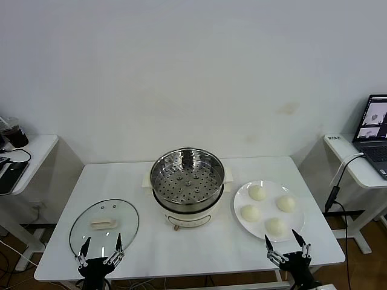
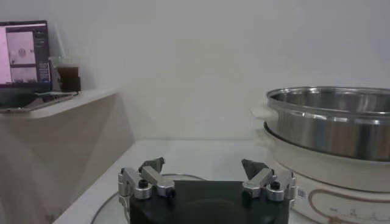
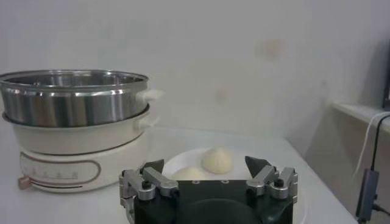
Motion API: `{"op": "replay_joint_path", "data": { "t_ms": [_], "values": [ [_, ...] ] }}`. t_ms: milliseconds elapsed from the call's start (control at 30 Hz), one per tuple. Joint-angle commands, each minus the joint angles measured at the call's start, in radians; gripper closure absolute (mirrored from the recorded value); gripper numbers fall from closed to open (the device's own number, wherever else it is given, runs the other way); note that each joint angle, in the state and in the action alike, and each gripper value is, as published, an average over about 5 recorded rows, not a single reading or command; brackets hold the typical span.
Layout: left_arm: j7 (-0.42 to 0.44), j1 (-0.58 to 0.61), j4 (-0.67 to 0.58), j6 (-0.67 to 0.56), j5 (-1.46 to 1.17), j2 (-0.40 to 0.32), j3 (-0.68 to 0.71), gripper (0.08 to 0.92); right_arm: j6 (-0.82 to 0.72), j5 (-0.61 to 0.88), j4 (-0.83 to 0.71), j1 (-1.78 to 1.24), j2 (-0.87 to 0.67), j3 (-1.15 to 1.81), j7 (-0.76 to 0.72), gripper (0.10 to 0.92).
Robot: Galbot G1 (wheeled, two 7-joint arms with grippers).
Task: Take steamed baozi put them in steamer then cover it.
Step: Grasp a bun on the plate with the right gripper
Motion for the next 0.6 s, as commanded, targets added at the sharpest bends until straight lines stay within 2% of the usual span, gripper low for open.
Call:
{"op": "replay_joint_path", "data": {
  "t_ms": [33,133,333,600],
  "values": [
    [0.03,-0.007,-0.002,0.025,0.018,0.003,0.0,0.177,0.001,0.002,0.004,0.004,0.0,-0.004,-0.002,0.202],
    [0.038,-0.024,-0.019,0.066,0.026,0.01,0.006,0.177,-0.009,-0.043,-0.004,0.043,-0.028,0.013,0.007,0.203],
    [0.051,-0.073,-0.04,0.086,0.075,0.029,0.007,0.177,-0.049,-0.293,-0.08,0.19,-0.173,0.061,-0.003,0.203],
    [0.079,-0.093,-0.052,0.085,0.129,0.041,0.007,0.177,-0.072,-0.585,-0.243,0.447,-0.461,0.019,-0.167,0.203]
  ]
}}
